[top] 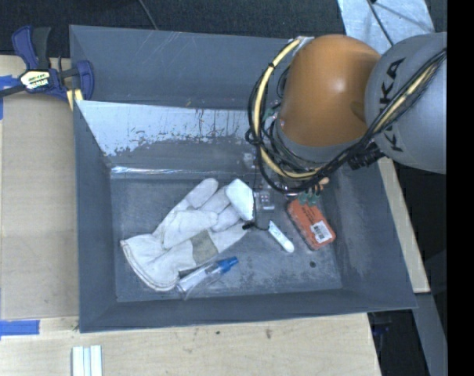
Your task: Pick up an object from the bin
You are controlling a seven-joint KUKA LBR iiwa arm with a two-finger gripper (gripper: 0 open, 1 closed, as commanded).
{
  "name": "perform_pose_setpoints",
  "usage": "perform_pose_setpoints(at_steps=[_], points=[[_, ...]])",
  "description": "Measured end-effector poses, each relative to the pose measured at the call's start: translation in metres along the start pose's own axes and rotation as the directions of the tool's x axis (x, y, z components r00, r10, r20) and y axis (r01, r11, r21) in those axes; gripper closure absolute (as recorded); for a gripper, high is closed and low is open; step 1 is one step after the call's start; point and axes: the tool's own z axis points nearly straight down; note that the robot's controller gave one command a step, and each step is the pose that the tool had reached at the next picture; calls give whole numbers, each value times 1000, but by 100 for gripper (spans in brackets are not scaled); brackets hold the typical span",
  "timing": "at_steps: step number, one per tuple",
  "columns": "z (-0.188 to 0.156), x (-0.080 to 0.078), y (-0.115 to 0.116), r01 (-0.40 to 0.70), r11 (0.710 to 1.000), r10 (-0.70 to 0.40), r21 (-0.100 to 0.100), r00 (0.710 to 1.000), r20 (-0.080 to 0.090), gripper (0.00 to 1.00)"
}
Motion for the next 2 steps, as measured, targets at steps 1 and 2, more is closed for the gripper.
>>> perform_pose_setpoints(at_steps=[1, 2], points=[[-5, -1, 0, -2, 1000, 2, -1, 1000, 9, 0], [35, -19, 15, 16, 1000, -16, -1, 1000, 18, 0]])
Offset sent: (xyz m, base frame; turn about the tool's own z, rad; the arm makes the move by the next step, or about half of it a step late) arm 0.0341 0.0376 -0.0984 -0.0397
